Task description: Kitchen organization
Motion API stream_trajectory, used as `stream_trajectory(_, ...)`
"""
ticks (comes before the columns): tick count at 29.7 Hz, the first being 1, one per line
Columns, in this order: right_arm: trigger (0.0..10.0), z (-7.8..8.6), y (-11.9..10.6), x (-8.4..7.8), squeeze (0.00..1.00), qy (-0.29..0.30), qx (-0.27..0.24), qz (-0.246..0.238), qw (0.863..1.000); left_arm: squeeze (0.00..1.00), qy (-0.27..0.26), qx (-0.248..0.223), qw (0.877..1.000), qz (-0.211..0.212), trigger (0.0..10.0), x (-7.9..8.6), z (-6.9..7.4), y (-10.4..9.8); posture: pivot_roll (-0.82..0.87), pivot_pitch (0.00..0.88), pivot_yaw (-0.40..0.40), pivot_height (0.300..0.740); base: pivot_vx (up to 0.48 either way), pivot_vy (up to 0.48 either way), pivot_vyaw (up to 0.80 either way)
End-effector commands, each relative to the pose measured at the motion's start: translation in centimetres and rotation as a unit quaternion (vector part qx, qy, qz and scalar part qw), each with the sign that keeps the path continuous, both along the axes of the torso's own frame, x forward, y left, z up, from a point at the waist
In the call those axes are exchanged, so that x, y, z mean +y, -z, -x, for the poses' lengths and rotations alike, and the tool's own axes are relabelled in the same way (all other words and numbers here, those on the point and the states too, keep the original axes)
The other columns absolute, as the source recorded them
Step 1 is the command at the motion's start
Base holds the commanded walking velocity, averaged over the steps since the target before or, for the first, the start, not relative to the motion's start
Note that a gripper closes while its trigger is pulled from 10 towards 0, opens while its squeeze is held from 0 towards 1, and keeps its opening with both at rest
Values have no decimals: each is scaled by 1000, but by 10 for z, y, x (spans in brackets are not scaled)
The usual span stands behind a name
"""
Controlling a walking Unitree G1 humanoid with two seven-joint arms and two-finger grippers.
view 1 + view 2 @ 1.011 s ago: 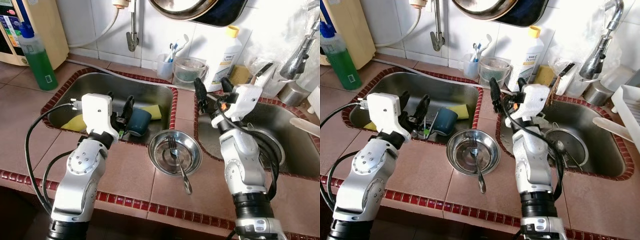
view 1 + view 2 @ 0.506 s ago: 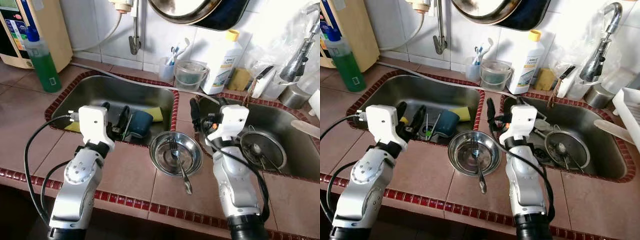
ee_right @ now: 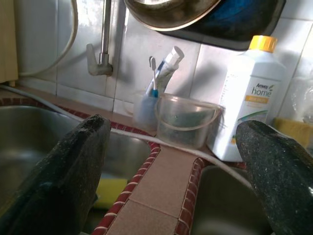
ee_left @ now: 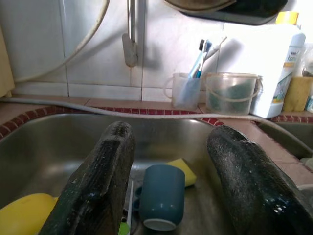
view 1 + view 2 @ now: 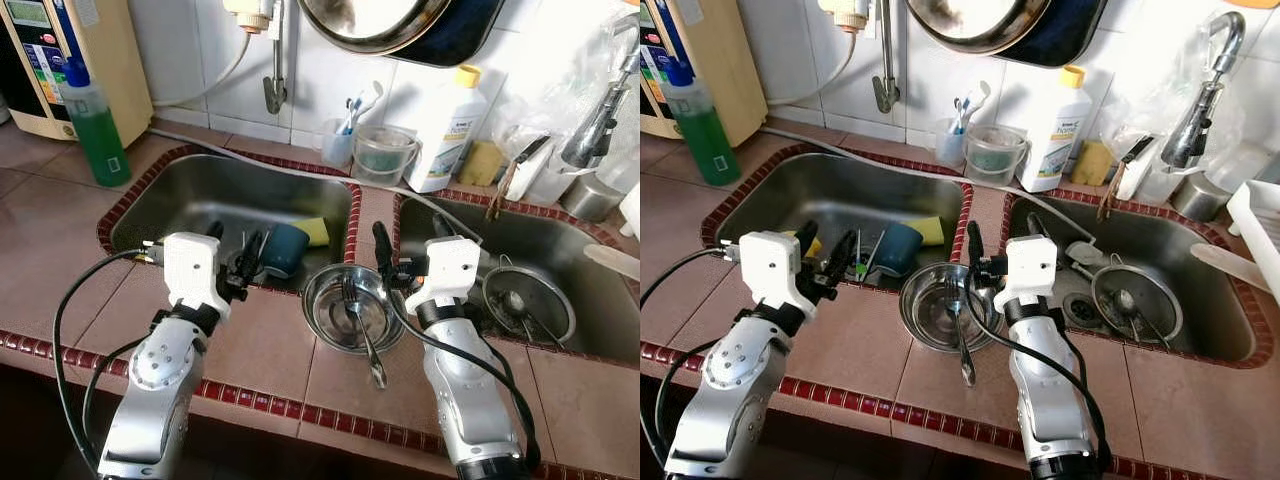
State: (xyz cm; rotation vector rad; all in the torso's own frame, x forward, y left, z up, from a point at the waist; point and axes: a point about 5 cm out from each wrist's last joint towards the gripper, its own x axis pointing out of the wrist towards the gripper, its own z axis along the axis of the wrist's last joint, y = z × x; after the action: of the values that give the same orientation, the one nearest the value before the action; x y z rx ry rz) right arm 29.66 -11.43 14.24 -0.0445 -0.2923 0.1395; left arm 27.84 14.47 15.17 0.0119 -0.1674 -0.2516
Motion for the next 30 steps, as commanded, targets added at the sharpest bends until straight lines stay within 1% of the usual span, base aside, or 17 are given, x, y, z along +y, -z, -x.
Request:
stream_trajectory(1, 10000, 2, -4, -2, 0, 2, -12, 4, 1000, 0, 9, -8, 1000, 2, 10000, -3, 1, -3, -123, 0, -75, 732, 0, -394, 0)
stream_trajectory(6, 10000, 3, -2, -3, 0, 0, -10, 10, 1000, 0, 10, -7, 1000, 5, 10000, -3, 4, -2, -122, 0, -79, 732, 0, -409, 0)
stream_trajectory(17, 10000, 4, -3, -1, 0, -7, -11, 14, 1000, 0, 8, -2, 1000, 10, 10000, -4, 3, -2, -126, 0, -84, 732, 0, -409, 0)
stream_trajectory(19, 10000, 5, -2, -2, 0, -7, -10, 14, 1000, 0, 13, -4, 1000, 17, 10000, -5, 4, -2, -126, 0, -84, 732, 0, 0, 0)
stream_trajectory(20, 10000, 5, -2, -2, 0, -7, -9, 15, 1000, 0, 15, -2, 999, 29, 10000, -6, 4, -2, -129, 0, -85, 732, 0, 0, 0)
stream_trajectory(22, 10000, 6, -1, -2, 0, -10, -8, 18, 1000, 0, 13, -3, 1000, 29, 10000, -6, 4, -3, -131, 0, -85, 732, 0, 0, 0)
stream_trajectory(27, 10000, 7, -1, -2, 0, -10, -7, 20, 1000, 0, 11, 0, 1000, 17, 10000, -5, 4, -3, -133, 0, -87, 732, 0, 0, 0)
stream_trajectory(29, 10000, 7, -1, -2, 0, -11, -5, 22, 1000, 0, 8, -3, 1000, 4, 10000, -5, 5, -4, -132, 0, -87, 732, 0, 0, 0)
stream_trajectory(30, 10000, 8, -1, -3, 0, -11, -4, 24, 1000, 0, 9, -6, 1000, -9, 10000, -5, 5, -5, -134, 0, -88, 732, 0, 0, 0)
